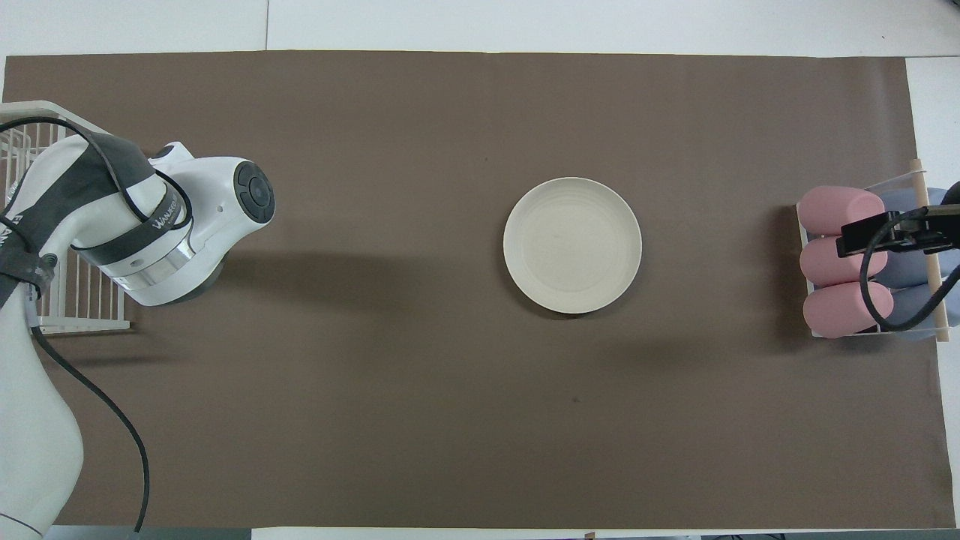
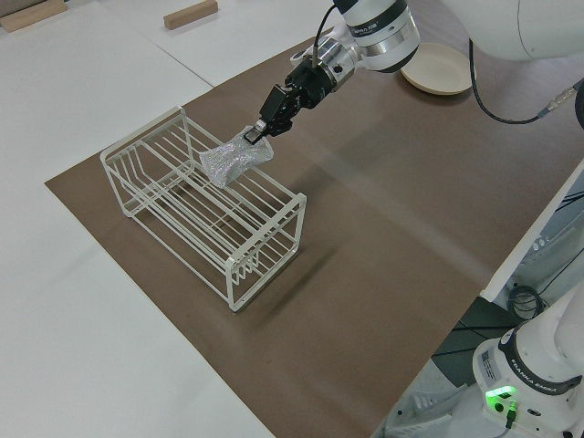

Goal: Wipe plate with sponge

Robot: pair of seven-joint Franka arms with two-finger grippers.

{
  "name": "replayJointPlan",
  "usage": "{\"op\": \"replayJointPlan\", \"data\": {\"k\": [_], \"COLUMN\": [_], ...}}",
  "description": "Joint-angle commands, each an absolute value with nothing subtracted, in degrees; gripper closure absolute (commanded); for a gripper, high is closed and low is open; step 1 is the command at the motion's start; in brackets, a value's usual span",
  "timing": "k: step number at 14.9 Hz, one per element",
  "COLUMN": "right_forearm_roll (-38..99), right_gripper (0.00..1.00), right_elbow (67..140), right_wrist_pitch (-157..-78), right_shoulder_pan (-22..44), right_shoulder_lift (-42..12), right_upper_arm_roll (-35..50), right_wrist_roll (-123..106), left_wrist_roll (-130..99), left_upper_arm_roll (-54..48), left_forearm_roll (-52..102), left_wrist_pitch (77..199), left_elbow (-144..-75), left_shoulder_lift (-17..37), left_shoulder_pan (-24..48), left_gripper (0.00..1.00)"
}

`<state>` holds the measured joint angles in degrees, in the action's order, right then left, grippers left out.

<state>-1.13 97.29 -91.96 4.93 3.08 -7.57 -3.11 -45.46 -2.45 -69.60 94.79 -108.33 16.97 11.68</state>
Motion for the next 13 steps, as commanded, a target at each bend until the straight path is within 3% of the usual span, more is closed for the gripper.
{"op": "replayJointPlan", "data": {"k": [1, 2, 3, 4, 13], "right_forearm_roll": [-0.26, -0.26, -0.26, -0.26, -0.26], "right_gripper": [0.00, 0.00, 0.00, 0.00, 0.00], "right_elbow": [97.21, 97.21, 97.12, 97.12, 97.21], "right_wrist_pitch": [-90.70, -90.79, -90.79, -90.79, -90.79], "right_shoulder_pan": [4.66, 4.66, 4.66, 4.66, 4.66], "right_shoulder_lift": [3.60, 3.60, 3.60, 3.60, 3.60], "right_upper_arm_roll": [-7.47, -7.56, -7.47, -7.47, -7.47], "right_wrist_roll": [-4.57, -4.48, -4.48, -4.57, -4.31], "left_wrist_roll": [-46.67, -46.67, -46.67, -46.67, -45.88], "left_upper_arm_roll": [-1.93, -1.93, -1.93, -1.93, -2.02], "left_forearm_roll": [-70.31, -70.14, -69.96, -69.96, -65.51], "left_wrist_pitch": [95.54, 95.71, 95.80, 95.89, 95.71], "left_elbow": [-110.13, -110.04, -109.87, -109.78, -106.90], "left_shoulder_lift": [15.38, 15.38, 15.47, 15.47, 15.47], "left_shoulder_pan": [12.48, 12.48, 12.48, 12.48, 12.48], "left_gripper": [1.00, 0.81, 0.09, 0.00, 0.00]}}
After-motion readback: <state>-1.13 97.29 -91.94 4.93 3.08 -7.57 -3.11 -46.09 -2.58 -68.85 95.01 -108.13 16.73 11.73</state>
